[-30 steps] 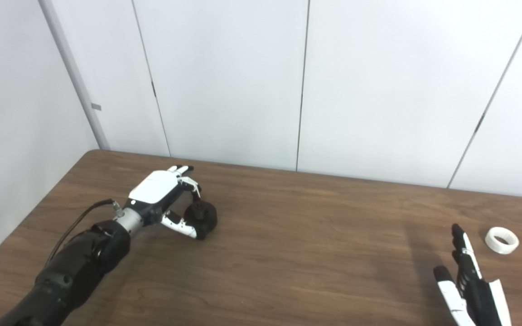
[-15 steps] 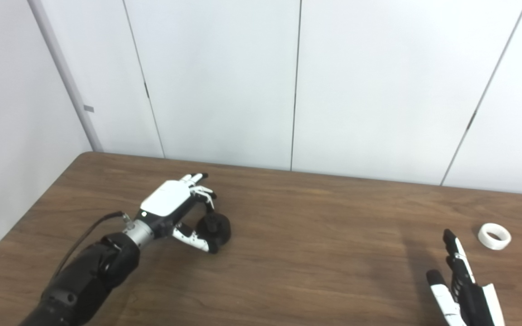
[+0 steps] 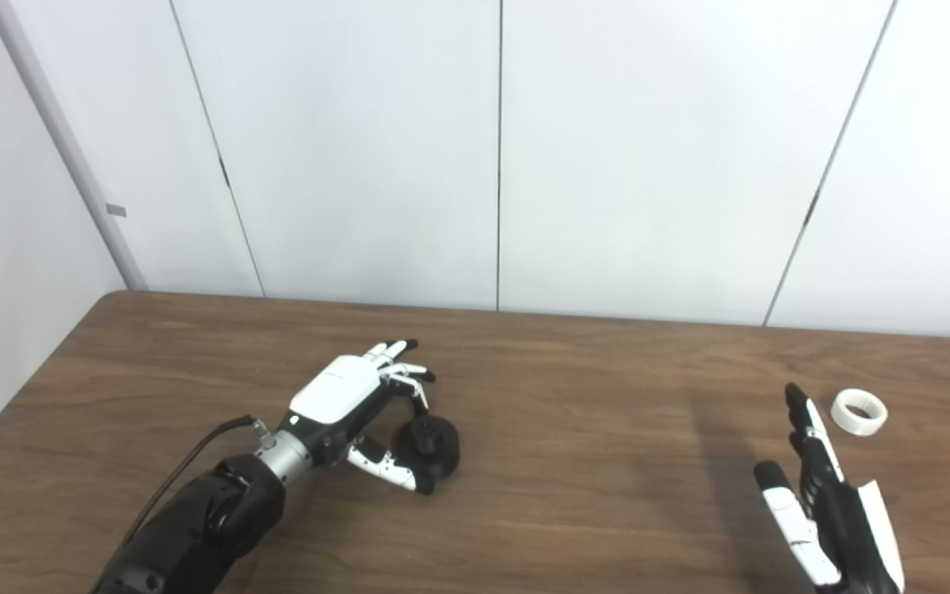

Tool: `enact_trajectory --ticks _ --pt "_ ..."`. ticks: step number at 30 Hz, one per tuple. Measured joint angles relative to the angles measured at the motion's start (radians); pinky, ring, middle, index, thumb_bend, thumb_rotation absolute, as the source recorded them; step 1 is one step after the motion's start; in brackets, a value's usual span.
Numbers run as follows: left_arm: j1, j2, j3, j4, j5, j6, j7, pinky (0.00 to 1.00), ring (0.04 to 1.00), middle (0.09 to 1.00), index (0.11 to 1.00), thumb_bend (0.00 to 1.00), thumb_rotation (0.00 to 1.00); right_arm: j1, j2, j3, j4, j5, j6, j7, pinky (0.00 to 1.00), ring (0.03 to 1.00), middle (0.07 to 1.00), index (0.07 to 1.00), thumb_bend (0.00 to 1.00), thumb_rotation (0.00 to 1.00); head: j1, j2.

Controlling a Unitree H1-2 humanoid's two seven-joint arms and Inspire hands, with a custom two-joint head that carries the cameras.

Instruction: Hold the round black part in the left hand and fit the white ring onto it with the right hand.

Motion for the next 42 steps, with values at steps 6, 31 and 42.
enact_trajectory --ticks 6,31,42 --pt "0.000 -0.005 -0.045 0.001 -0.020 -0.004 0.019 1.00 1.000 0.831 0.479 0.52 0.06 0.006 0.000 0.001 -0.033 0.001 0.010 0.003 1.00 1.000 1.000 0.985 0.43 0.85 -0.022 0.005" --pt "-0.004 -0.032 -0.096 -0.002 -0.058 -0.004 0.018 1.00 1.000 0.849 0.480 0.52 0.06 0.011 -0.040 -0.090 -0.275 -0.029 0.191 0.029 1.00 1.000 1.000 0.991 0.44 0.90 -0.130 0.028" --pt "-0.005 -0.063 -0.171 -0.033 -0.072 -0.003 0.041 1.00 1.000 0.847 0.479 0.52 0.06 -0.011 -0.033 -0.091 -0.287 -0.032 0.212 0.030 1.00 1.000 1.000 0.991 0.47 0.90 -0.164 0.029"
